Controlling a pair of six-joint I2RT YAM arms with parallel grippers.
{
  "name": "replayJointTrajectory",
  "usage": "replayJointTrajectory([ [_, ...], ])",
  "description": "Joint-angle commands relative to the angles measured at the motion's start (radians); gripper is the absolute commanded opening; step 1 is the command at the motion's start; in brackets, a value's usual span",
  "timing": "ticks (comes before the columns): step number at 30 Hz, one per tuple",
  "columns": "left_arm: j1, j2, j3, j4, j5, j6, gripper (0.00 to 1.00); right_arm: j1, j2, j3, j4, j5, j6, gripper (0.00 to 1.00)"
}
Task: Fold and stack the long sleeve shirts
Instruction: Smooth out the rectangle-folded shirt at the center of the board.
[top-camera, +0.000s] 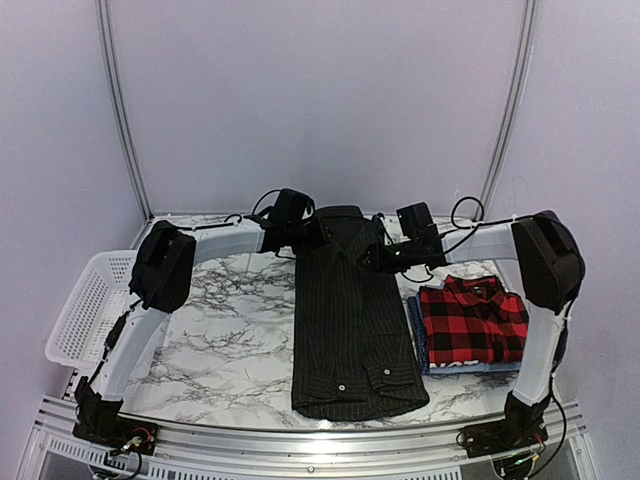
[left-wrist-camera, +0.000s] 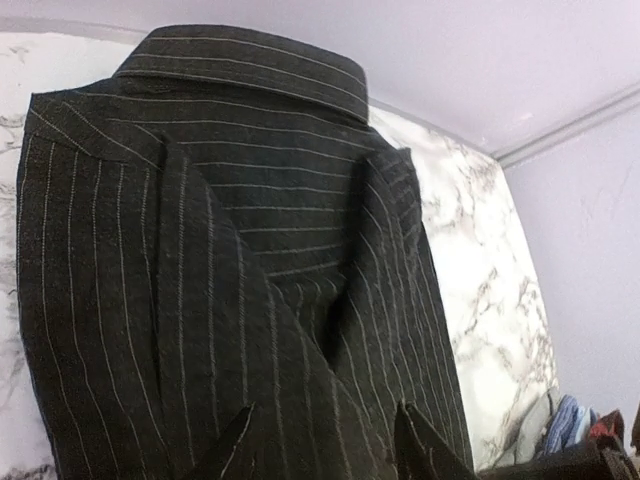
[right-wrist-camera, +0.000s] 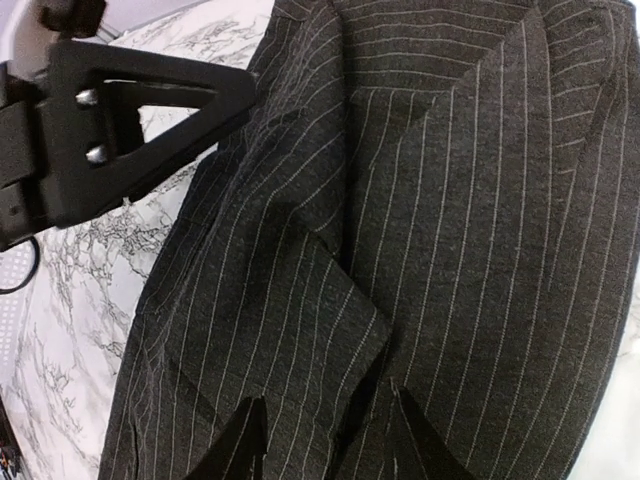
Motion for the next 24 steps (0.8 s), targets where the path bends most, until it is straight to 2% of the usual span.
replayJointTrajectory([
  [1,0.048,0.102,0.052,0.203,0.075,-0.173,0.47,-0.003,0.042,0.069,0.021,-0.046,-0.015,0.35],
  [5,0.052,0.179,0.130,0.217,0.090,-0.219,0.49,-0.005,0.083,0.105,-0.020,-0.040,-0.017,0.34],
  [14,0.060,0.239,0.144,0.239,0.075,-0.280,0.49,-0.006,0.128,0.135,-0.047,-0.014,-0.013,0.33],
  [19,0.068,0.252,0.144,0.227,0.061,-0.309,0.48,-0.005,0.123,0.123,-0.042,-0.021,-0.002,0.25],
  [24,0.073,0.266,0.153,0.215,0.064,-0.321,0.46,-0.005,0.106,0.116,-0.041,-0.029,0.004,0.07],
])
